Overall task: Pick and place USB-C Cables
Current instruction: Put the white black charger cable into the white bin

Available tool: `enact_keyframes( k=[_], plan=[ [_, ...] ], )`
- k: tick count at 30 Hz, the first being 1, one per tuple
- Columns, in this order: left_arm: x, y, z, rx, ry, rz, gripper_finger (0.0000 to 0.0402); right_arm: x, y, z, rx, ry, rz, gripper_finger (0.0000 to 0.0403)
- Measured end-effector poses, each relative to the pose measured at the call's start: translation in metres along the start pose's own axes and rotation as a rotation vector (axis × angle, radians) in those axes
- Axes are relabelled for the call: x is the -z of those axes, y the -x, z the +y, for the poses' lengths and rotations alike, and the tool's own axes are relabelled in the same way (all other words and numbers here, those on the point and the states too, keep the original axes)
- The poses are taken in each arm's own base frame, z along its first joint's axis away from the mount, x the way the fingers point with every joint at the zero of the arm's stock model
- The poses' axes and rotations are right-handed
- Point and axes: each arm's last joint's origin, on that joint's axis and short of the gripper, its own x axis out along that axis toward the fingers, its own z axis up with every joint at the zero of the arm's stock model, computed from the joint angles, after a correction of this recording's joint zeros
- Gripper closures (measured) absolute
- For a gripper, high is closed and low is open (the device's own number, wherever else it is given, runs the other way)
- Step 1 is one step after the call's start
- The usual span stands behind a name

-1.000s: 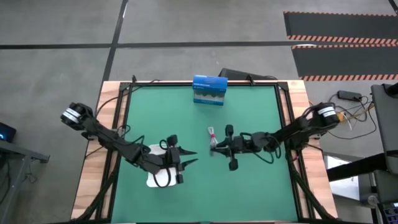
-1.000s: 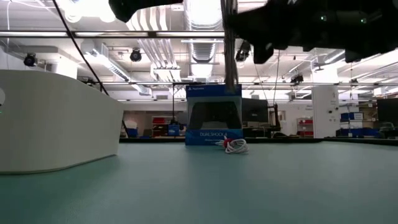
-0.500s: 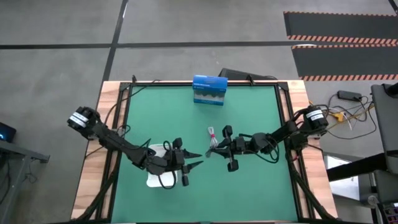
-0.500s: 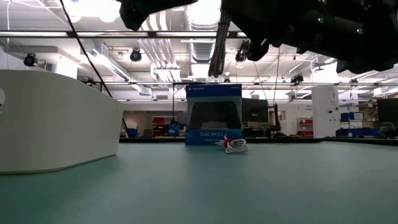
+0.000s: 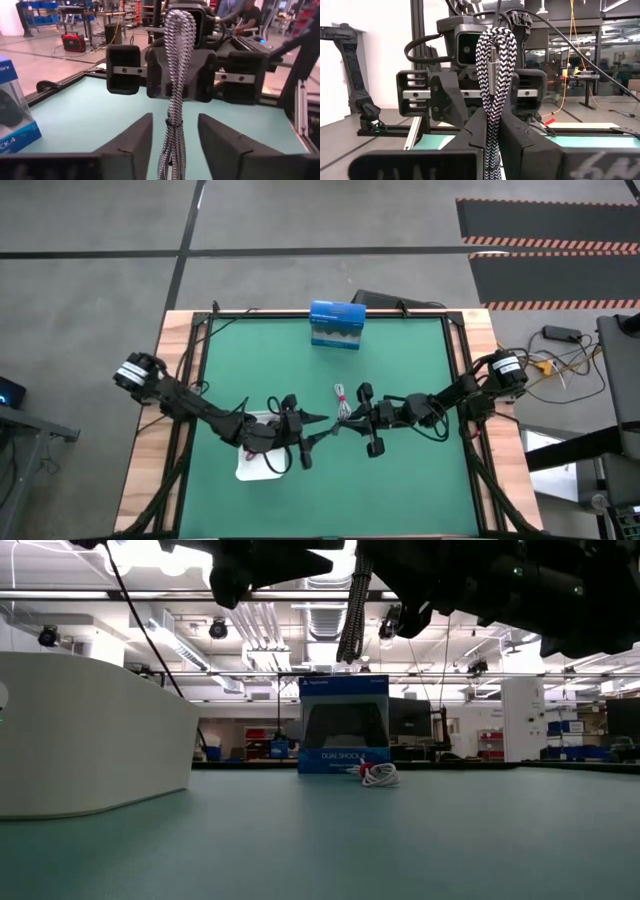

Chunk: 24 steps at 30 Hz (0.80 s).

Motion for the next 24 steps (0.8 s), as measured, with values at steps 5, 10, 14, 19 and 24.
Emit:
enact_keyframes(
  k=[5, 10, 14, 19, 24],
  plan=[
    [0.006, -0.008, 0.003, -0.018, 0.031, -0.004, 0.0204, 0.000, 0.000, 0.000, 0.000, -0.003, 0.000, 0.0385],
    [0.016, -0.016, 0.001, -0.020, 0.031, -0.008, 0.0190, 0.000, 0.000, 0.000, 0.000, -0.002, 0.000, 0.0385],
    [0.020, -0.022, -0.002, -0.014, 0.029, -0.001, 0.0189, 0.000, 0.000, 0.000, 0.000, -0.002, 0.000, 0.0385],
    [0.019, -0.031, -0.003, -0.021, 0.033, -0.004, 0.0189, 0.000, 0.000, 0.000, 0.000, -0.002, 0.000, 0.0385],
    [0.021, -0.037, -0.004, -0.022, 0.020, 0.004, 0.0206, 0.000, 0.000, 0.000, 0.000, -0.002, 0.001, 0.0385]
  ],
)
